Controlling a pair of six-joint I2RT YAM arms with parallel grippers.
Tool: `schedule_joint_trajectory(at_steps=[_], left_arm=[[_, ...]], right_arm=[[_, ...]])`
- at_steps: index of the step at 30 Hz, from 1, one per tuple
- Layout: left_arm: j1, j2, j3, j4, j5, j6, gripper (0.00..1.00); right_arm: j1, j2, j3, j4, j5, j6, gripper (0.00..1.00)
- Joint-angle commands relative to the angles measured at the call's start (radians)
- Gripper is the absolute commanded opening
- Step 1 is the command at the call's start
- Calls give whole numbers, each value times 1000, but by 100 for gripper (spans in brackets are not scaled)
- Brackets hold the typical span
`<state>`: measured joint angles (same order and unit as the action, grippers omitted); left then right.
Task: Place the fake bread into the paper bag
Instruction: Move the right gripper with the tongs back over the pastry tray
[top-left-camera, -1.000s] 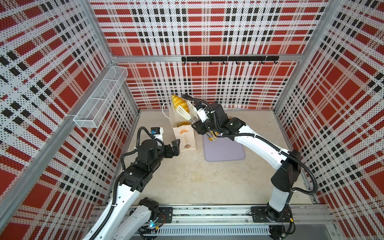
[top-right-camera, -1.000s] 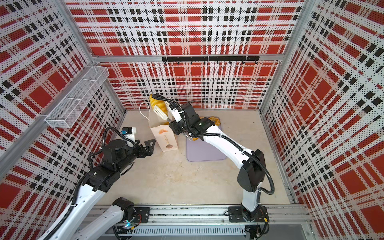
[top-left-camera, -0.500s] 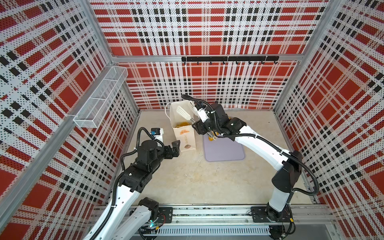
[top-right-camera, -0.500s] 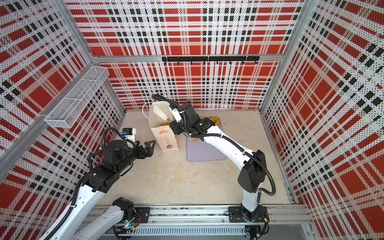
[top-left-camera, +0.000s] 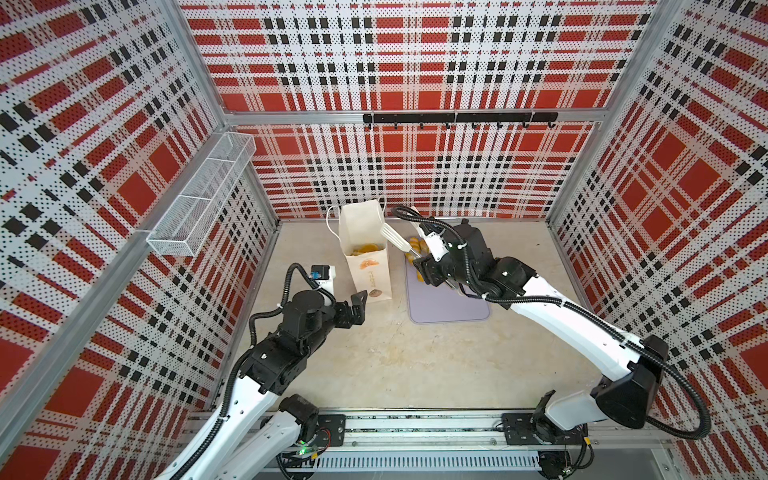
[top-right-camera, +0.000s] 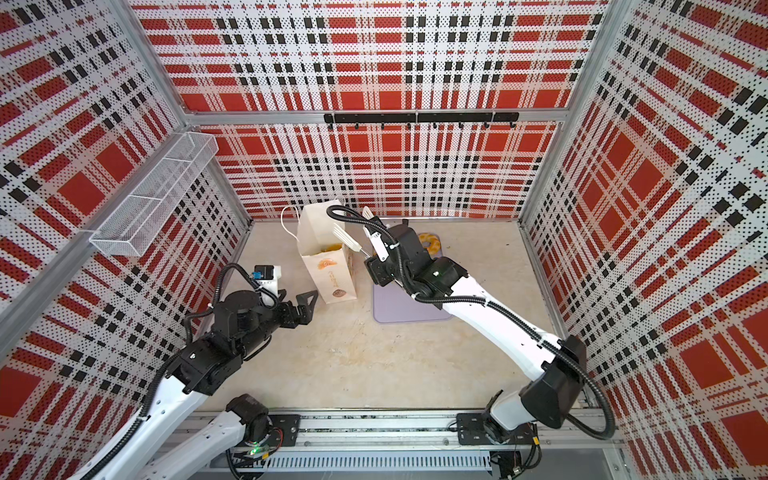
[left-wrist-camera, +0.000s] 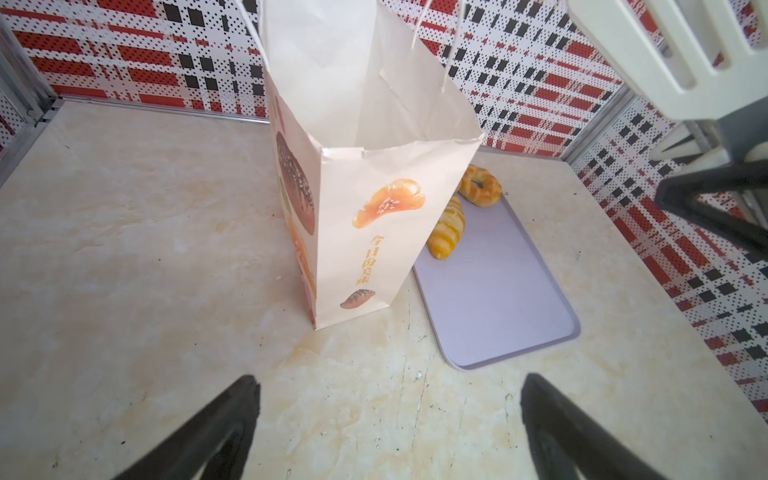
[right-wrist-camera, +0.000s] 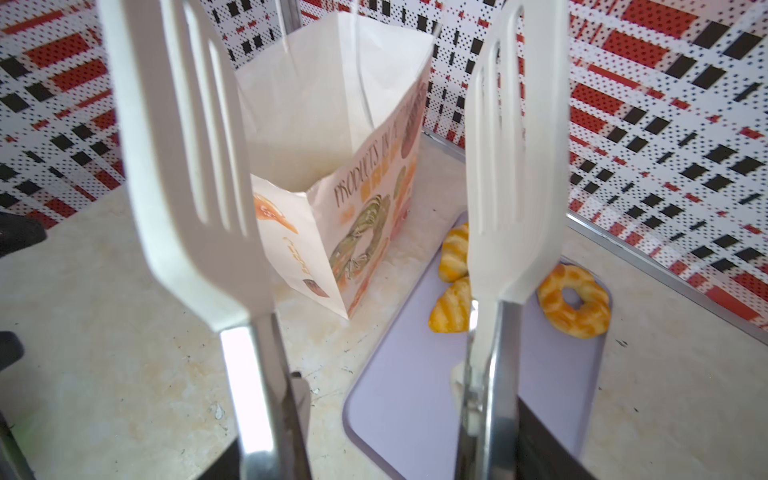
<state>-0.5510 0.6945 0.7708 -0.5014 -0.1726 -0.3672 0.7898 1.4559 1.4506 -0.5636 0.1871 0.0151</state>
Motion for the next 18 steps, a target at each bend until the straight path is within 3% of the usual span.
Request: schedule_joint_trajectory(at_steps=[1, 8, 18], left_arm=[[-49, 4, -15, 27, -91, -24, 99], [-149, 10, -73, 55, -184, -81, 99], [-208, 51, -151, 73, -197, -152, 99]], right_arm=[[-11, -49, -57, 50, 74, -2, 67], [-15, -74, -190, 21, 226, 46, 67], [-22, -16, -305, 54, 229, 155, 68]])
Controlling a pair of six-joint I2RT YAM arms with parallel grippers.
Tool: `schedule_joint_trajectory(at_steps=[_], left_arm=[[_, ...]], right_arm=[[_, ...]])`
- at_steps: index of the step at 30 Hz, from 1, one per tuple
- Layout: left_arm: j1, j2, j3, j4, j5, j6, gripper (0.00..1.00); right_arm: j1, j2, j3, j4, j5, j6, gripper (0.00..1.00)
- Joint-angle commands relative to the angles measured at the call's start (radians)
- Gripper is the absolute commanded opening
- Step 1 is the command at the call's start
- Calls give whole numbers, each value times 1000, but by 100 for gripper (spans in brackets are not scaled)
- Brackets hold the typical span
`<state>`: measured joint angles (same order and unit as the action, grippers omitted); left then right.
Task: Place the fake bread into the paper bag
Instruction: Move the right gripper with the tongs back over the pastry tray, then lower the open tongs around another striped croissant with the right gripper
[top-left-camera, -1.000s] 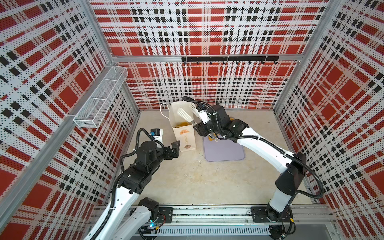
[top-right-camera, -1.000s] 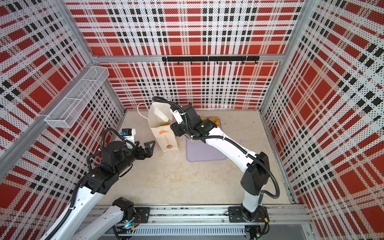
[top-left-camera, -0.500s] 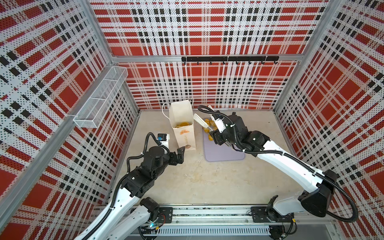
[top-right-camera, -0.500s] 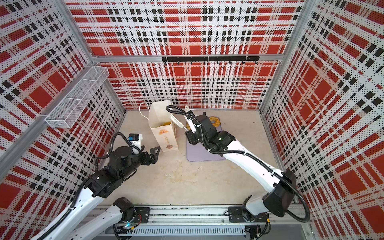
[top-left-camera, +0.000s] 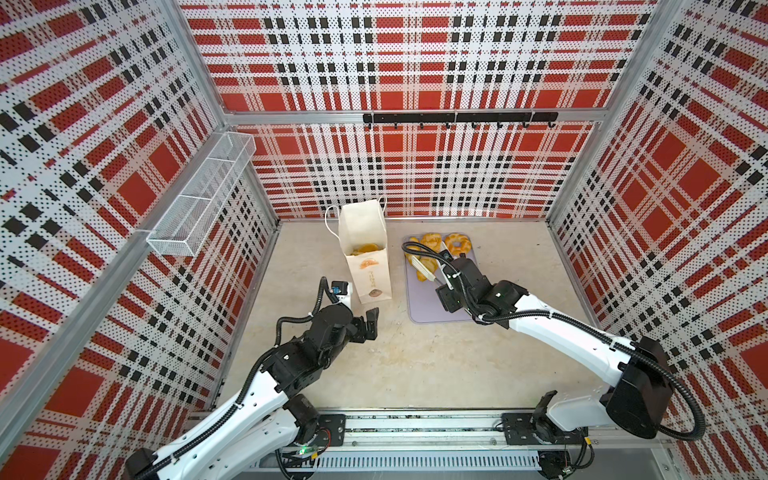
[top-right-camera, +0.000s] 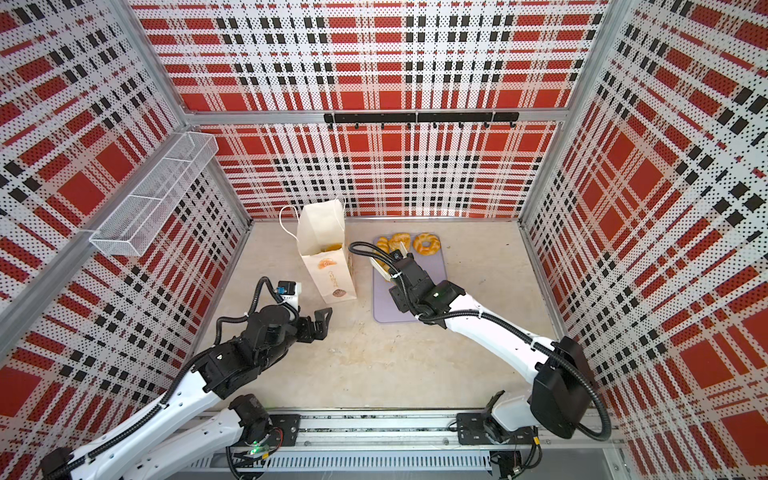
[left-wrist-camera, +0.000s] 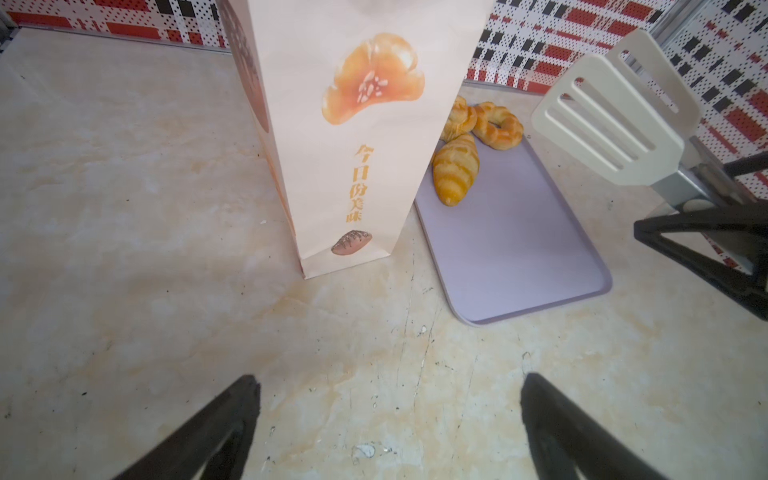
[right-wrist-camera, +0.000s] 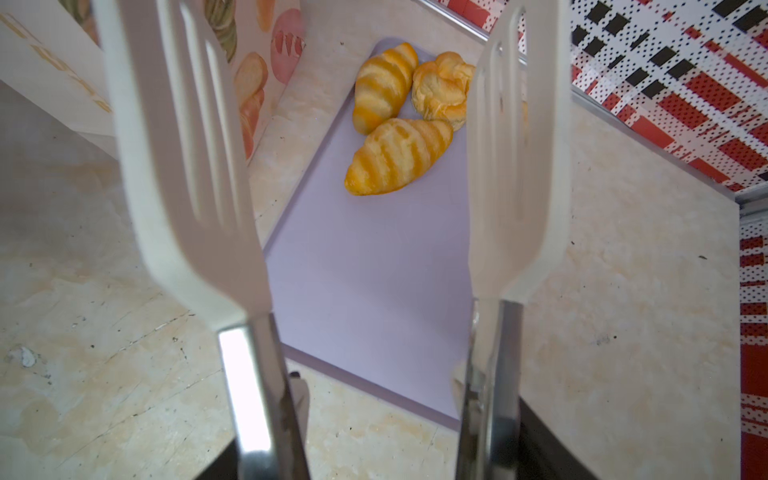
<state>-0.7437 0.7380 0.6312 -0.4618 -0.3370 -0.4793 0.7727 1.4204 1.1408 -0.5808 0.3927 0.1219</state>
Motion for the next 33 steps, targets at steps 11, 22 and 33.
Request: schedule_joint_trajectory(at_steps=[11, 22, 33], left_arm=[[-77, 80, -63, 112, -37, -78, 99], [-112, 152, -82, 173, -31, -93, 100], [-122, 171, -77, 185, -31, -90, 99]], right_arm=[[-6, 225, 52, 29, 11, 93, 67], [-8, 370, 116, 14, 22, 127, 68], [-40, 458, 168, -4, 91, 143, 68]])
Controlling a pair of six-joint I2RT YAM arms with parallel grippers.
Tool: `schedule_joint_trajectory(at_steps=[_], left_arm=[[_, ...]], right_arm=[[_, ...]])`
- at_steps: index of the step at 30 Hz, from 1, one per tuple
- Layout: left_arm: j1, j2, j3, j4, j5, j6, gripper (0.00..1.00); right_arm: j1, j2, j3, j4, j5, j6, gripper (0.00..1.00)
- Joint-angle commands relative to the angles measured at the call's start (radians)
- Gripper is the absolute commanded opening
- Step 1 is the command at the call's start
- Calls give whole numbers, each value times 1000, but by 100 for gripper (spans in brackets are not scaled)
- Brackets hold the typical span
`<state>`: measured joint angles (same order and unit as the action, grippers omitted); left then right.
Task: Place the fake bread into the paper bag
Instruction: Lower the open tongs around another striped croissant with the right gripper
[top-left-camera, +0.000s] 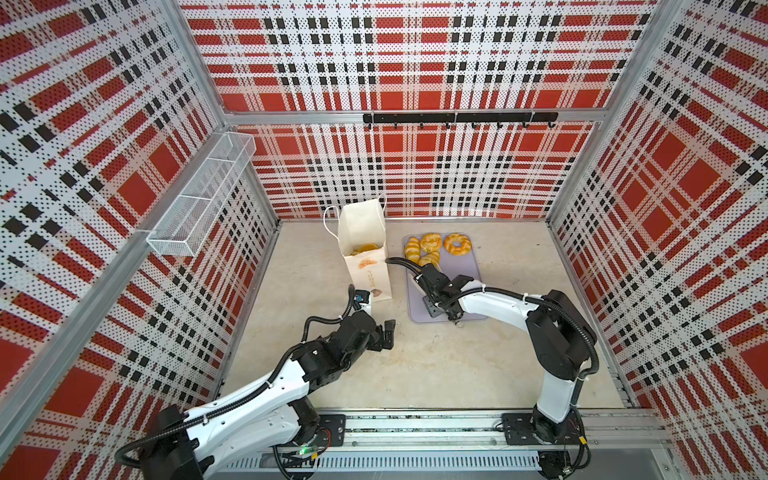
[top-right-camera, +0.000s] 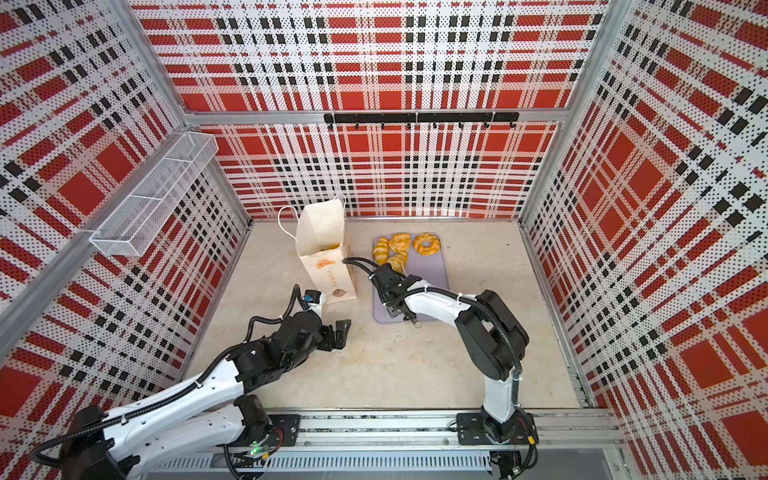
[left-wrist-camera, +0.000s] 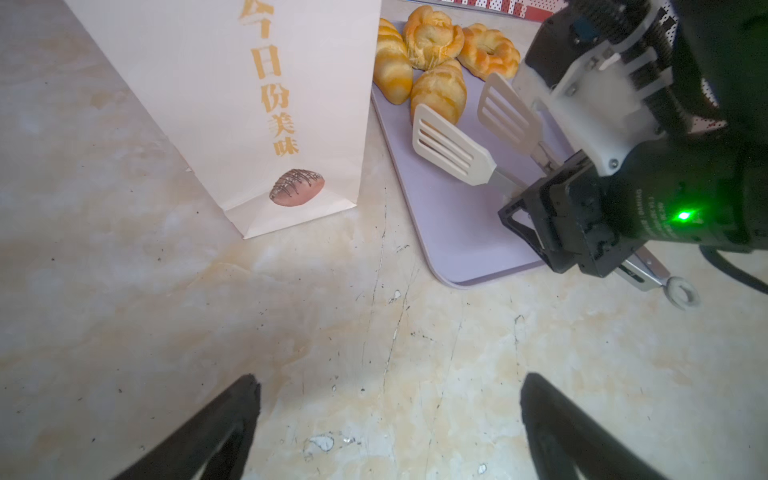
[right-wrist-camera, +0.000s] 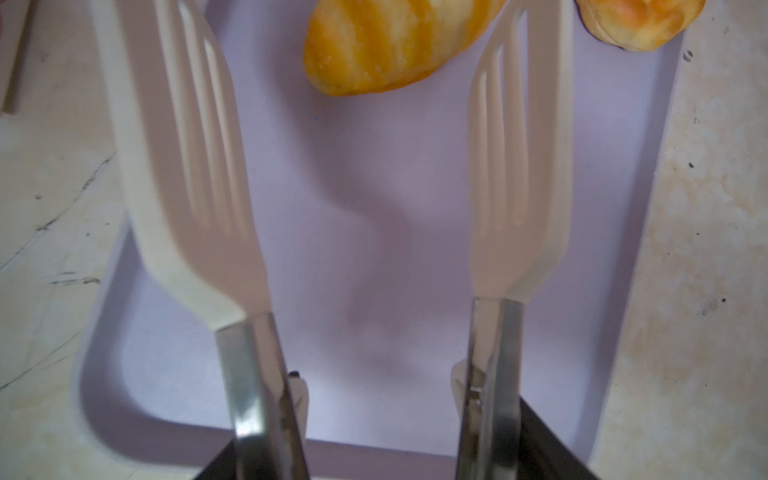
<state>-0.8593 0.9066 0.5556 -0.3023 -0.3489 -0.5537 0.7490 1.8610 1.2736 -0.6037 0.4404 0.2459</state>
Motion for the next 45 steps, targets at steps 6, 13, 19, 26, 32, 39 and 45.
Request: schedule_joint_trajectory(at_steps=[6, 13, 19, 26, 32, 39, 45], left_arm=[[-8, 0, 1, 25, -19, -15, 99], [-9, -3, 4, 21, -25, -16, 99], [-11, 7, 8, 27, -22, -15, 99], [-17, 19, 14, 37, -19, -13, 99], [-20, 27, 12, 46, -21, -14, 99], [-24, 40, 18, 48, -20, -11, 99], [-24, 39, 17, 49, -22, -11, 99]], right_arm=[[-48, 45, 50, 22, 20, -7, 64], [-77, 13, 13, 16, 12, -26, 62], [-85, -54, -56, 0, 10, -31, 62], [-97, -127, -119, -20, 22, -25, 63], [-105, -139, -130, 6, -67, 0, 63], [-90, -106, -95, 56, -141, 30, 65], [-85, -62, -39, 34, -121, 48, 67]])
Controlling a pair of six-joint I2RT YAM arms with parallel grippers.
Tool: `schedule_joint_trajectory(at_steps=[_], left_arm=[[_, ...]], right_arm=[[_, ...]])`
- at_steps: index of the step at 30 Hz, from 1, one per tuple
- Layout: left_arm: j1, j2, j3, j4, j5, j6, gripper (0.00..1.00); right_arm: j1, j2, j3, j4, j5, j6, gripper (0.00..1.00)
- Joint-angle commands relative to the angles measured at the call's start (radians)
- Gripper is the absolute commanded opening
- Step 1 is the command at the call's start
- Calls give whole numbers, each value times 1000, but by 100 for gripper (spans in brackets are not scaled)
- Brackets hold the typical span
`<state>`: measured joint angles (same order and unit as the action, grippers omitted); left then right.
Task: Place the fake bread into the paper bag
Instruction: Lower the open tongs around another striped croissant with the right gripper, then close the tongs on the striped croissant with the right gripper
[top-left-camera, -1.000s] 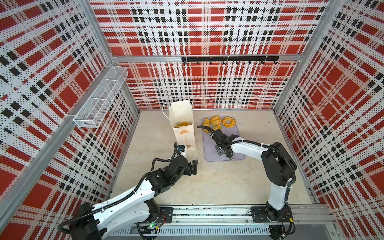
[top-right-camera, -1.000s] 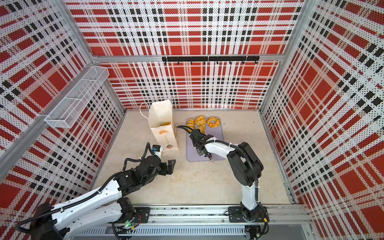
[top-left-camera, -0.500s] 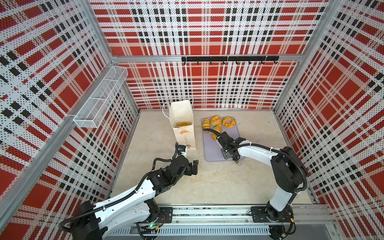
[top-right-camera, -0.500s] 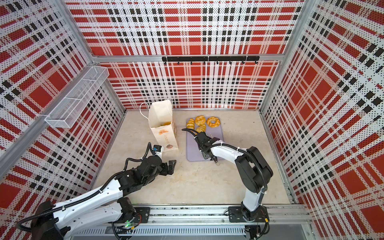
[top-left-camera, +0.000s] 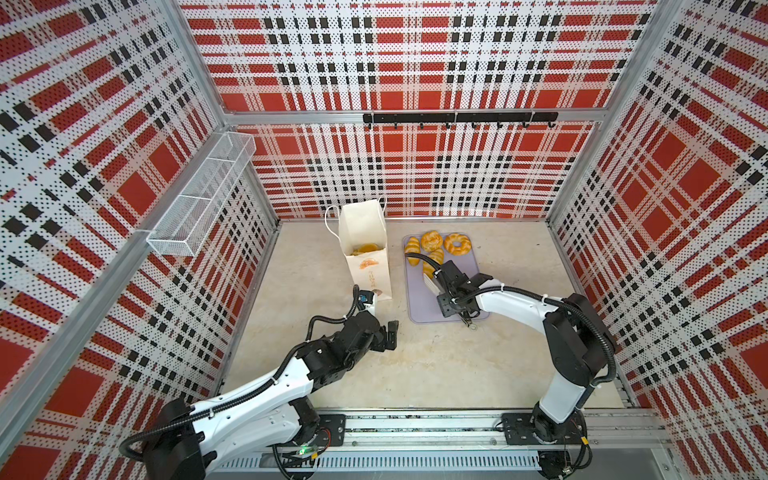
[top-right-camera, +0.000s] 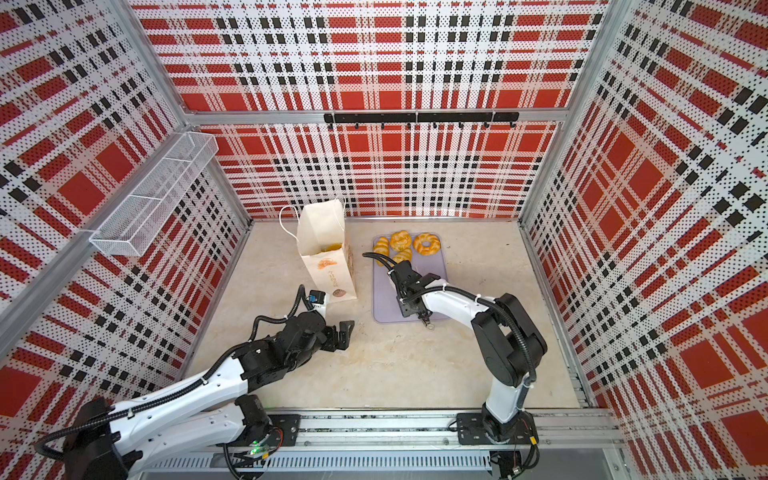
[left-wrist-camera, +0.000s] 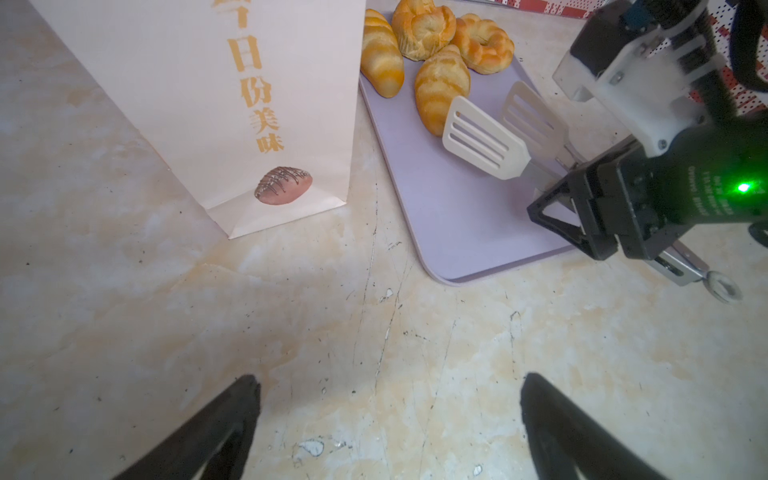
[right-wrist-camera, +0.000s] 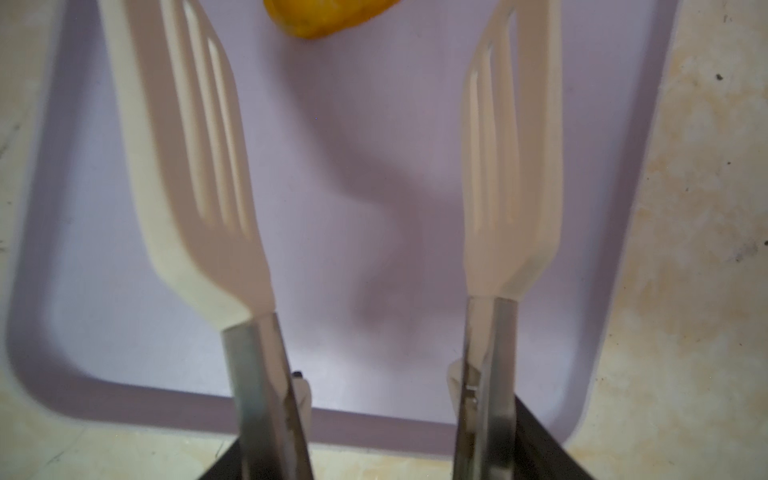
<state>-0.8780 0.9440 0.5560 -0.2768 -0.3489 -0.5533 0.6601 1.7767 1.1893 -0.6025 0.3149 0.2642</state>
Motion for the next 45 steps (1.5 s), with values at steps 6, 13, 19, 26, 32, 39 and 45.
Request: schedule_joint_trajectory(at_steps=[6, 13, 19, 26, 32, 39, 45], left_arm=[[-6, 2, 15, 24, -20, -9, 100], [-6, -7, 12, 19, -24, -7, 99], [-6, -19, 9, 11, -30, -8, 99], [-6, -16, 10, 16, -30, -7, 100], [-6, -16, 9, 19, -30, -9, 99], [-7, -14, 9, 25, -30, -9, 99], [-9, -1, 20, 33, -25, -5, 100]], right_arm=[[4, 76, 89, 24, 46, 47, 68], [3, 143, 152, 0, 75, 44, 68], [3, 152, 160, -26, 94, 29, 56], [2, 109, 120, -29, 70, 6, 40], [2, 42, 64, -21, 30, -25, 35], [-7, -61, -49, 21, -6, -84, 30], [-30, -140, -152, 41, -48, -130, 31]])
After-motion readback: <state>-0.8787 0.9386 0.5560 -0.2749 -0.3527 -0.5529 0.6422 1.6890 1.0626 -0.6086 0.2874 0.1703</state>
